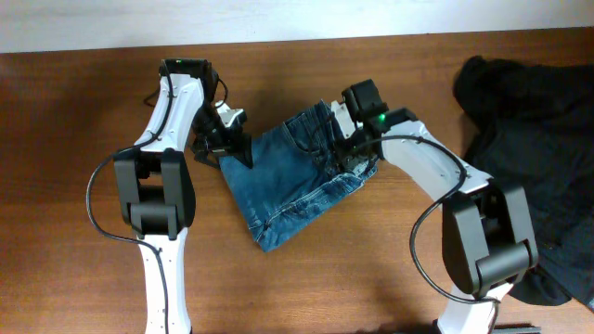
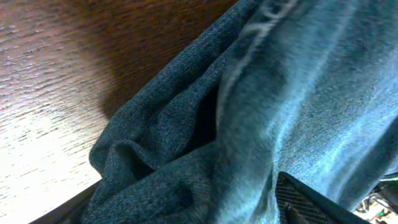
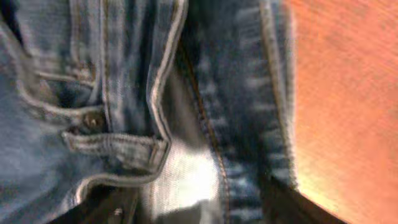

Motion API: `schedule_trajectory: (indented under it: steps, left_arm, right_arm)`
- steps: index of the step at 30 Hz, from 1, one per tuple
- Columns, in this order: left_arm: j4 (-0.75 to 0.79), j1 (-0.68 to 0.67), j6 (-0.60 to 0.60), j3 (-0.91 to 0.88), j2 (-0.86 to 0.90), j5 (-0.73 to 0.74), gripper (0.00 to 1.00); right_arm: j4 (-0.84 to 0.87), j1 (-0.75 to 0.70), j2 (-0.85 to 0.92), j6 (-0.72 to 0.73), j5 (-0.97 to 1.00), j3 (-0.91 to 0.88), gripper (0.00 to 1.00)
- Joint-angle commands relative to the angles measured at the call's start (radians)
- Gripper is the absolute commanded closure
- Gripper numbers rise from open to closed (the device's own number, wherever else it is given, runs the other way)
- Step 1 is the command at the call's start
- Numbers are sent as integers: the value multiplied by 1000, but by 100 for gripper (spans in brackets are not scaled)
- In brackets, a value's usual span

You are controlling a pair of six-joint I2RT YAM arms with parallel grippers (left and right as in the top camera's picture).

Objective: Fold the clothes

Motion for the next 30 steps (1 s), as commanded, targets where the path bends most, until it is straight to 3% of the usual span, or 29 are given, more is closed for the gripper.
schedule_trajectory:
  steps: [1, 7, 10, 11, 13, 18, 23, 27, 30]
  left_arm:
    - [1, 16, 11, 23, 12, 19, 15]
    - [-1, 31, 10, 171, 12, 19, 13]
    - [25, 31, 10, 245, 12, 19, 6]
    - [53, 31, 10, 266, 12, 19, 3]
    - [137, 31, 10, 269, 12, 19, 2]
    - [263, 30, 10, 258, 31, 19, 3]
    - [275, 3, 10, 258, 74, 20, 4]
    - [226, -33, 10, 258, 116, 38, 4]
    - [103, -60, 32, 258, 147, 38, 3]
  right_arm:
    - [-132, -3, -9, -2, 47, 230, 28]
    - [-484, -3, -9, -2, 23, 542, 30]
    - [-587, -3, -5, -2, -48, 543, 42]
    - [-630, -3, -3, -2, -72, 523, 55]
    - [-641, -1, -3, -2, -133, 469, 59]
    - [-554, -1, -3, -2, -237, 260, 60]
    - [-324, -1, -3, 6, -262, 15, 60]
    - [-139, -2, -3, 6, -258, -103, 60]
    - [-19, -2, -3, 6, -169, -117, 59]
